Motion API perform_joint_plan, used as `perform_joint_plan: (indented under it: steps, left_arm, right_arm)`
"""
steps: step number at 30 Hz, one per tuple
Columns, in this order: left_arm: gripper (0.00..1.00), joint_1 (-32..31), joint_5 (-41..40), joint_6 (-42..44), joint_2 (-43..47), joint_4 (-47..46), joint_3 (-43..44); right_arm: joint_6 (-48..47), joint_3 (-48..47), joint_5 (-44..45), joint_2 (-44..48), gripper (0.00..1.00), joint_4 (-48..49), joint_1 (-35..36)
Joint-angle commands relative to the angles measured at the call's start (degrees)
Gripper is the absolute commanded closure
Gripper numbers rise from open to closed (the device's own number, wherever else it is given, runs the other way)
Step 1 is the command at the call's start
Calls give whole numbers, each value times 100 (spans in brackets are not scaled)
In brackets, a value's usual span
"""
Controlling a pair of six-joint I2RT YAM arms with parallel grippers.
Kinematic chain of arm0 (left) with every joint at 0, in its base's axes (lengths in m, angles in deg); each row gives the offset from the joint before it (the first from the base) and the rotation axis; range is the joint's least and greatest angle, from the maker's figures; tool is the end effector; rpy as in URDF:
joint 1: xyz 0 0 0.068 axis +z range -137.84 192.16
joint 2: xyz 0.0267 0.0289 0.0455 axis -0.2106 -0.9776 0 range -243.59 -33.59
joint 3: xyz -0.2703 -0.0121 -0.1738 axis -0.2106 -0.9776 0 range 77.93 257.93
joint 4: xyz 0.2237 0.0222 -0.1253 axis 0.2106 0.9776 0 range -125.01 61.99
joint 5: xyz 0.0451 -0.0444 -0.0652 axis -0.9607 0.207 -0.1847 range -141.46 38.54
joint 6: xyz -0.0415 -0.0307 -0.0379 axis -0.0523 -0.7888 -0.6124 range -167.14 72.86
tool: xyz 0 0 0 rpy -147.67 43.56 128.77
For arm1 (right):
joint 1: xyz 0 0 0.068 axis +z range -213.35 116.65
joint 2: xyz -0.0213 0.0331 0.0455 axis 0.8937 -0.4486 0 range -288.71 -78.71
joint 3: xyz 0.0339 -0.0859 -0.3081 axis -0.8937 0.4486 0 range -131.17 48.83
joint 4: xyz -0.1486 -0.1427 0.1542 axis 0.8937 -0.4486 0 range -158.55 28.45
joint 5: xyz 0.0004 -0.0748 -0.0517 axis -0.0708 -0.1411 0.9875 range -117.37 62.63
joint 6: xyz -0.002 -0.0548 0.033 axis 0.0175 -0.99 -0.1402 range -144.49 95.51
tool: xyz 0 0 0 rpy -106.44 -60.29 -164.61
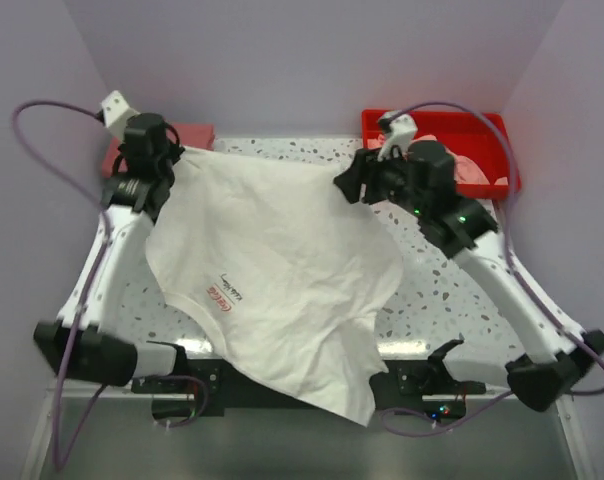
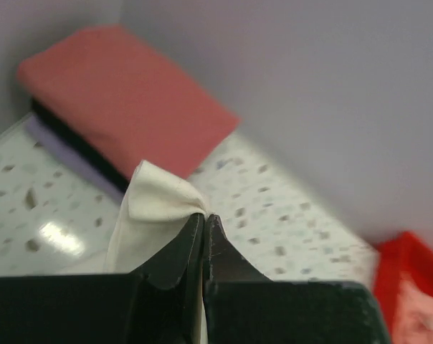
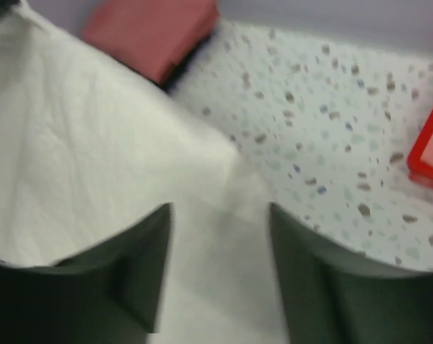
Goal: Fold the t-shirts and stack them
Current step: Flatten the tshirt out
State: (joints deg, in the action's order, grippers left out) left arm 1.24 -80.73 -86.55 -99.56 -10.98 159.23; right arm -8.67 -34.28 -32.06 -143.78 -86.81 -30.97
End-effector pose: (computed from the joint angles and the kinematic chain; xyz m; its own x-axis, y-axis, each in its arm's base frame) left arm 0.2247 -0.0186 0.5041 0.0816 -0.5797 -0.8107 -0.3334 0.7507 -0.5703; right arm 0.1839 0.1213 0.5146 -0.2663 0.1528 -0.9517 -0.5504 0.7864 0.2803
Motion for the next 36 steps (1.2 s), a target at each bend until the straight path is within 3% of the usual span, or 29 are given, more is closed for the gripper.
perform_joint_plan:
  steps: [1, 2, 4, 5, 13, 18, 26, 36]
  left_arm:
    - [99, 809, -477, -275, -1564, 1242, -27]
    - [72, 932, -430, -312, -1976, 1436, 0]
    - [29, 934, -273, -242, -2147, 1350, -131]
    - [0, 925, -158, -224, -2130, 1106, -236]
    - [0, 811, 623, -136, -1155, 76, -1660]
    - [0, 618, 1125, -171, -838, -4, -2152]
    - [0, -506, 1503, -408, -592, -179, -2996]
    - [0, -1070, 1829, -637, -688, -496, -4218]
  right_arm:
    - [405, 813, 557, -1134, 26, 187, -30]
    - [422, 901, 478, -1391, 1, 144, -48]
    - [449, 876, 486, -1883, 1, 13, -39]
    - [449, 884, 504, -1981, 1, 12, -39]
    - [484, 911, 382, -2536, 1, 196, -100]
    - [388, 884, 231, -2869, 1, 205, -127]
    - [63, 648, 4, -3563, 1, 460, -381]
    - [-307, 137, -305, -4733, 1, 487, -408]
